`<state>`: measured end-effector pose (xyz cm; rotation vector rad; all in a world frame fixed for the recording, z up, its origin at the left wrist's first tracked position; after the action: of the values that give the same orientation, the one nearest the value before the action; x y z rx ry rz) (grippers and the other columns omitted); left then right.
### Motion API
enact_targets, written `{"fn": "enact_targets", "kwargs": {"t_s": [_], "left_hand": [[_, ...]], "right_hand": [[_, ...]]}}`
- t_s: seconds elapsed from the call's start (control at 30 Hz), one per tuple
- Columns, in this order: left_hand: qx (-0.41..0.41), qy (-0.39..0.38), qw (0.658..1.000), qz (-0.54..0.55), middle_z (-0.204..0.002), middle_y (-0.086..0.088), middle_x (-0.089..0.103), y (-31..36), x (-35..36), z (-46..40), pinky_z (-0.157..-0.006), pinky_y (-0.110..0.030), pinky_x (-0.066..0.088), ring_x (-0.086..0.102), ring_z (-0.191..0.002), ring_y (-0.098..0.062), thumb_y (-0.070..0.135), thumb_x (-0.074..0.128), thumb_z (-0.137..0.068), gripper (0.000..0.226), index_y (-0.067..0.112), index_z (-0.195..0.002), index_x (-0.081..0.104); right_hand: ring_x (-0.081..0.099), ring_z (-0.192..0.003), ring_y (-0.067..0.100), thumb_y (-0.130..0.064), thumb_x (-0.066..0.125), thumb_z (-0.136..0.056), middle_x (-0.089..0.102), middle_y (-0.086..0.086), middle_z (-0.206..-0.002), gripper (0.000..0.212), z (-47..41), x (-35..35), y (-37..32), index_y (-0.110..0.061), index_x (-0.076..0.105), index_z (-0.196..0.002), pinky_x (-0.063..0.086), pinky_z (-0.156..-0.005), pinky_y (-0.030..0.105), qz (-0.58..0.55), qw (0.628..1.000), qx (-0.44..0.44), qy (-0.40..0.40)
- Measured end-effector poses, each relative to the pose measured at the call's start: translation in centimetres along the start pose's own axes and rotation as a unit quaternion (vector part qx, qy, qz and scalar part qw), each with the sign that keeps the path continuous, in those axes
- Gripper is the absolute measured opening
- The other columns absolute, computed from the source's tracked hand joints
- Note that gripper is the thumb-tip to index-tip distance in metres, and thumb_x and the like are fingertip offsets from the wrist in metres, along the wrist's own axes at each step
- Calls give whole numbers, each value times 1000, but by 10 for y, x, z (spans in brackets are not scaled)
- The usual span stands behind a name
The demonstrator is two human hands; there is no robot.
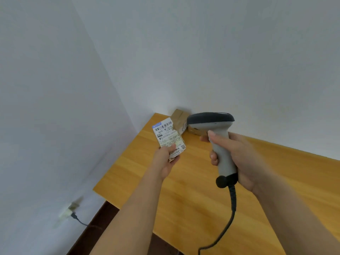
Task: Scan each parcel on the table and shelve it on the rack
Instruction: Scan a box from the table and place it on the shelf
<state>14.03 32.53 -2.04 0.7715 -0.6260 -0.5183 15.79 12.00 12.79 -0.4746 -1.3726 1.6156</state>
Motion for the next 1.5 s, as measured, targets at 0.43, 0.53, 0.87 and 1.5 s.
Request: {"fn": "enact_targets", "kwargs": {"t_s": [0.43, 0.53, 0.87, 1.5], "left_hand": [[118, -4, 980, 162, -116, -13, 71, 15, -117, 154, -79, -36, 59, 69, -100, -29, 10, 67, -89, 46, 13, -134, 54], [167, 28, 966, 195, -119, -12, 69, 13, -187, 224, -86, -38, 58, 67, -104, -29, 9, 64, -91, 44, 13, -133, 54], [252, 210, 909, 256, -123, -18, 65, -67, -420, 538, -77, -36, 58, 63, -105, -32, 0, 47, -88, 45, 8, -132, 55], [326, 516, 680, 406, -105, -13, 71, -279, -656, 931, -88, -37, 51, 65, -91, -26, 7, 51, -88, 38, 11, -126, 57]], "right_hand": [[49, -55, 10, 8, 63, -86, 75, -3, -105, 38, 63, 102, 64, -13, 58, -117, 45, -58, 29, 34, 997, -30, -66], [47, -53, 11, 6, 63, -87, 73, 7, -100, 29, 116, 161, 90, -16, 66, -106, 43, -58, 30, 53, 987, -21, -151], [44, -51, 15, -9, 69, -87, 57, 41, -102, 28, 377, 344, 189, -33, 77, -76, 39, -67, 37, 109, 890, 18, -442], [46, -51, 12, 0, 65, -88, 67, 9, -86, 16, 721, 566, 395, -16, 65, -89, 42, -58, 28, 182, 709, 160, -662]]}}
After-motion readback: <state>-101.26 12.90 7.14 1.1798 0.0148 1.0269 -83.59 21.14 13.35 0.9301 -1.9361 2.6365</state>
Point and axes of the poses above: each hand's wrist, its own z-axis away from the middle knuckle, its own x-axis out of the palm, y = z × x, the point moved 6 cm from there along -z, towards the middle knuckle
